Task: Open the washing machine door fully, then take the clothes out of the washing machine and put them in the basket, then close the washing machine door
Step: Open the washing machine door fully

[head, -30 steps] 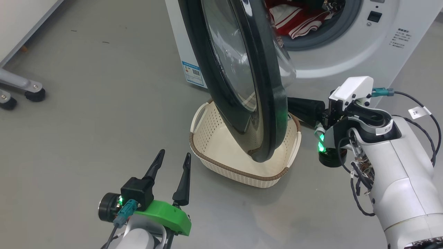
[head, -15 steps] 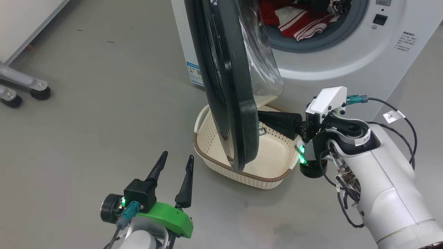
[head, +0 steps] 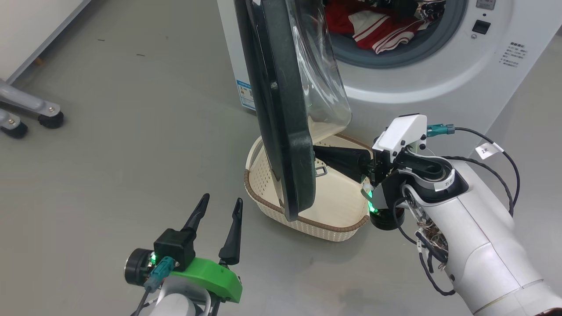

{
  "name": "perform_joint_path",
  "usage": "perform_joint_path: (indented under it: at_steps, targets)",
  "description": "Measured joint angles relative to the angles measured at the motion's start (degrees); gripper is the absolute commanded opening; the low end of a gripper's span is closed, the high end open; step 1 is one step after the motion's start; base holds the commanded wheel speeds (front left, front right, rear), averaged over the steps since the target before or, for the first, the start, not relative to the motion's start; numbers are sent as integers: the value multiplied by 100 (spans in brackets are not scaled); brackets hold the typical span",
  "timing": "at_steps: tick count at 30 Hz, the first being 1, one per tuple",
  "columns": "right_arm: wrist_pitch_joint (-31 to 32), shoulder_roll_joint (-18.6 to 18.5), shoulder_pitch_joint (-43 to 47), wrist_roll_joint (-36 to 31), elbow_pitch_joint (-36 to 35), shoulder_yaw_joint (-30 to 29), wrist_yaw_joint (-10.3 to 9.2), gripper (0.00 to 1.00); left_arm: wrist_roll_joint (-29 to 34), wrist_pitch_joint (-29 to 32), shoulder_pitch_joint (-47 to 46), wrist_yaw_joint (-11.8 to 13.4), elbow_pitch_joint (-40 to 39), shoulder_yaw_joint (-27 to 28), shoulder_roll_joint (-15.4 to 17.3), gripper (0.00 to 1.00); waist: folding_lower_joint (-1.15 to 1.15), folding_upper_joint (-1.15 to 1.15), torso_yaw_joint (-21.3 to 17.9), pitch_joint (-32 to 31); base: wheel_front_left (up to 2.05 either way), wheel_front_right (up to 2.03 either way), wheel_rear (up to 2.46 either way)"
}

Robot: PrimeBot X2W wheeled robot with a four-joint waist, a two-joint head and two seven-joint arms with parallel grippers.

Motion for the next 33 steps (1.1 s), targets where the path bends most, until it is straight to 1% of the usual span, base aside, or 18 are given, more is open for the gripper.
perform_joint_path:
  at_steps: [3,6,10,13,15,16,17,18,19,20,24,27,29,33]
  targets:
    - [-136,19,0,-16,5,48,0,0,32,0,14,0,-1,110,3,100,0,0,-67,-14,0,0,0]
    - [-353,33,0,-230,57,-23,20,0,33,0,14,0,3,157,4,100,0,0,-151,-51,0,0,0]
    - [-583,-57,11,-530,67,-73,231,0,33,0,23,0,20,236,5,100,0,0,-268,-145,0,0,0]
    - [-813,-244,111,-680,55,-119,379,0,42,0,65,0,38,318,5,100,0,0,-367,-237,0,0,0]
    - [-972,-431,201,-1010,18,-3,534,0,63,0,95,0,51,399,8,100,0,0,-441,-302,0,0,0]
    - [-972,-431,201,-1010,18,-3,534,0,63,0,95,0,51,399,8,100,0,0,-441,-302,0,0,0]
    - [-1125,-623,282,-1362,-38,143,664,0,74,0,123,0,65,460,12,100,0,0,-523,-364,0,0,0]
    - [-1125,-623,282,-1362,-38,143,664,0,74,0,123,0,65,460,12,100,0,0,-523,-364,0,0,0]
    - [-1317,-773,379,-1651,-111,242,788,0,76,0,126,-43,89,526,13,100,0,0,-611,-422,0,0,0]
    - [-1317,-773,379,-1651,-111,242,788,0,76,0,126,-43,89,526,13,100,0,0,-611,-422,0,0,0]
    - [-1965,-1094,609,-2317,-236,334,1043,0,83,0,134,-79,133,697,74,100,0,0,-798,-534,0,0,0]
    - [-2419,-1392,771,-2965,-382,522,1179,0,83,0,182,-90,134,858,125,100,0,0,-945,-608,0,0,0]
    - [-2716,-1564,877,-3375,-471,622,1185,0,83,0,249,-90,134,946,138,100,0,0,-1046,-650,0,0,0]
    - [-3318,-1674,1228,-3775,-608,666,1187,0,83,0,339,-91,134,1059,141,100,0,0,-1241,-728,0,0,0]
